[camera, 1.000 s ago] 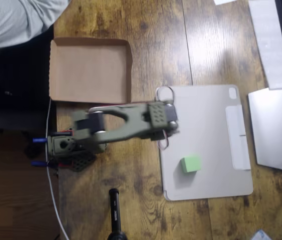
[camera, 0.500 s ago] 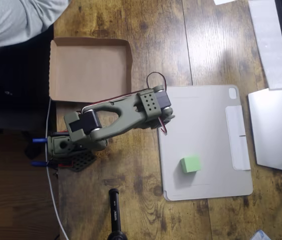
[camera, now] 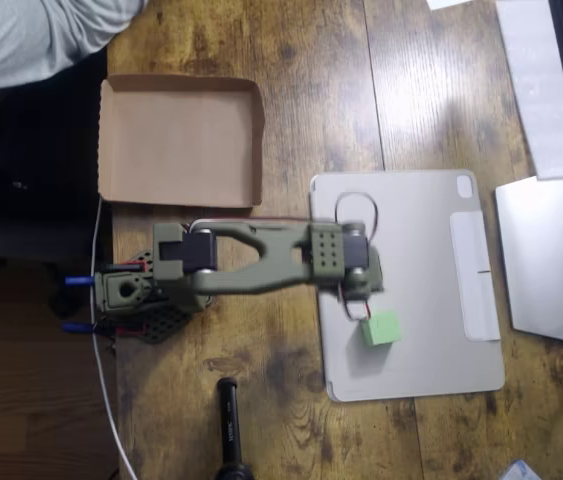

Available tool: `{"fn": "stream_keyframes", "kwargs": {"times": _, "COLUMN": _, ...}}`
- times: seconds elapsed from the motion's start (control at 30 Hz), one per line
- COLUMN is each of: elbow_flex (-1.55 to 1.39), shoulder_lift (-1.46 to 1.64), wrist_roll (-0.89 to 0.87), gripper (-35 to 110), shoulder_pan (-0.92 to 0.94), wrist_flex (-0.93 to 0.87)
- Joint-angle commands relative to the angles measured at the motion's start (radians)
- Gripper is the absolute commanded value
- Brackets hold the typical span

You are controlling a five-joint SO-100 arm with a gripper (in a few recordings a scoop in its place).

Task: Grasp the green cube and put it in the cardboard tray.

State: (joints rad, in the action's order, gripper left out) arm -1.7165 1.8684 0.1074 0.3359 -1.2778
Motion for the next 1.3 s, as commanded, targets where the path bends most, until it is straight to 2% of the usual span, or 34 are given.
{"fn": "stream_keyframes", "kwargs": {"times": 0.0, "elbow_flex": 0.067, "shoulder_lift": -0.017, "wrist_roll": 0.035, "gripper": 0, "shoulder_pan": 0.089, "wrist_flex": 0.069}}
{"fn": "stream_keyframes", "kwargs": {"times": 0.13, "elbow_flex": 0.091, "shoulder_lift": -0.014, "wrist_roll": 0.110, "gripper": 0, "shoulder_pan": 0.147, "wrist_flex": 0.141}}
{"fn": "stream_keyframes", "kwargs": {"times": 0.4, "elbow_flex": 0.218, "shoulder_lift": -0.018, "wrist_roll": 0.201, "gripper": 1, "shoulder_pan": 0.104, "wrist_flex": -0.129}}
{"fn": "stream_keyframes", "kwargs": {"times": 0.53, "elbow_flex": 0.204, "shoulder_lift": -0.049, "wrist_roll": 0.204, "gripper": 5, "shoulder_pan": 0.058, "wrist_flex": -0.170}}
{"fn": "stream_keyframes", "kwargs": {"times": 0.63, "elbow_flex": 0.175, "shoulder_lift": -0.066, "wrist_roll": 0.179, "gripper": 10, "shoulder_pan": 0.037, "wrist_flex": -0.117}}
{"fn": "stream_keyframes", "kwargs": {"times": 0.87, "elbow_flex": 0.012, "shoulder_lift": -0.014, "wrist_roll": 0.167, "gripper": 29, "shoulder_pan": 0.077, "wrist_flex": 0.156}}
{"fn": "stream_keyframes", "kwargs": {"times": 1.27, "elbow_flex": -0.143, "shoulder_lift": 0.006, "wrist_roll": 0.229, "gripper": 31, "shoulder_pan": 0.135, "wrist_flex": 0.302}}
